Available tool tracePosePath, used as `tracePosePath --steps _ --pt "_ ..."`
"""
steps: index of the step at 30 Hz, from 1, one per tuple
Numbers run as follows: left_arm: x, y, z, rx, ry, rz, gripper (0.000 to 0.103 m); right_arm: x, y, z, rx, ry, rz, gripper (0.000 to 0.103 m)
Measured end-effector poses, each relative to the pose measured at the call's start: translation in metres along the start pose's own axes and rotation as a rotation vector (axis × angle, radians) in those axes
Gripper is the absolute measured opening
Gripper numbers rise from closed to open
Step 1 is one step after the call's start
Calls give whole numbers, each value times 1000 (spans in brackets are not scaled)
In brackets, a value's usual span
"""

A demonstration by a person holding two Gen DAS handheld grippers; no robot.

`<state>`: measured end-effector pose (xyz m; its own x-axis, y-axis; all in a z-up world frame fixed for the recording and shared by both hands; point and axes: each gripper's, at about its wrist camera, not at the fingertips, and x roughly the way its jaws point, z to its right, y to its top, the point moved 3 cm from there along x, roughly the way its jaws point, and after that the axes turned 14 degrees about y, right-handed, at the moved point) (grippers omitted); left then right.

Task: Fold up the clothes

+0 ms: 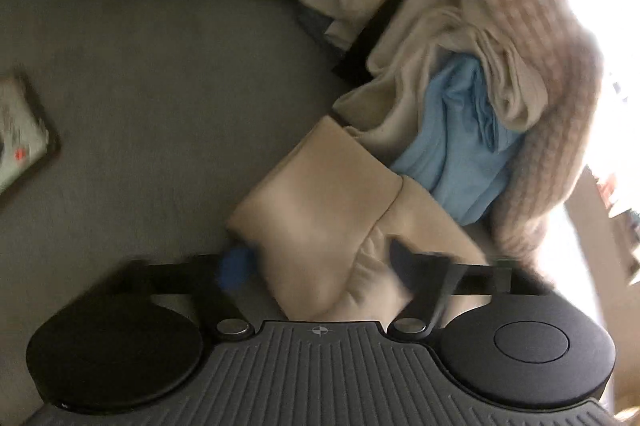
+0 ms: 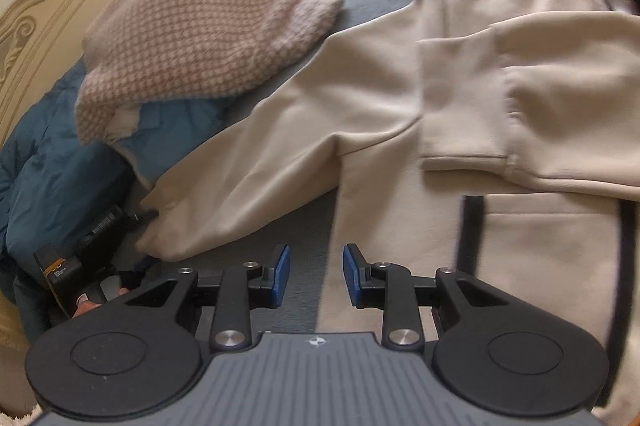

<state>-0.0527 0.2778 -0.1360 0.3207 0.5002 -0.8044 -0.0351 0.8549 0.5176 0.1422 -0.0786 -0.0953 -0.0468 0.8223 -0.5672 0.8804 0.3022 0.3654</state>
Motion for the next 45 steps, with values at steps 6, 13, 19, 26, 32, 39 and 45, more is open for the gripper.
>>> tracePosePath --steps 6,13,19,26,32,39,45 --pt "-41 -13 48 272 -87 182 10 -27 1 21 44 -40 71 31" --pt "-128 -91 158 711 -524 271 11 -59 1 43 95 -56 170 31" --pt "-137 -183 222 1010 -682 169 11 -98 1 66 158 -73 291 31" --pt "-112 -239 200 1156 -623 51 23 -106 -19 106 345 26 317 31" --pt "-120 -247 176 1127 -667 -44 69 -85 -21 128 499 152 280 42" --pt "-119 -257 163 1134 -685 -66 69 -62 -19 137 563 156 227 42" --pt "-119 -252 161 1109 -703 -84 69 -55 -27 137 606 161 187 42"
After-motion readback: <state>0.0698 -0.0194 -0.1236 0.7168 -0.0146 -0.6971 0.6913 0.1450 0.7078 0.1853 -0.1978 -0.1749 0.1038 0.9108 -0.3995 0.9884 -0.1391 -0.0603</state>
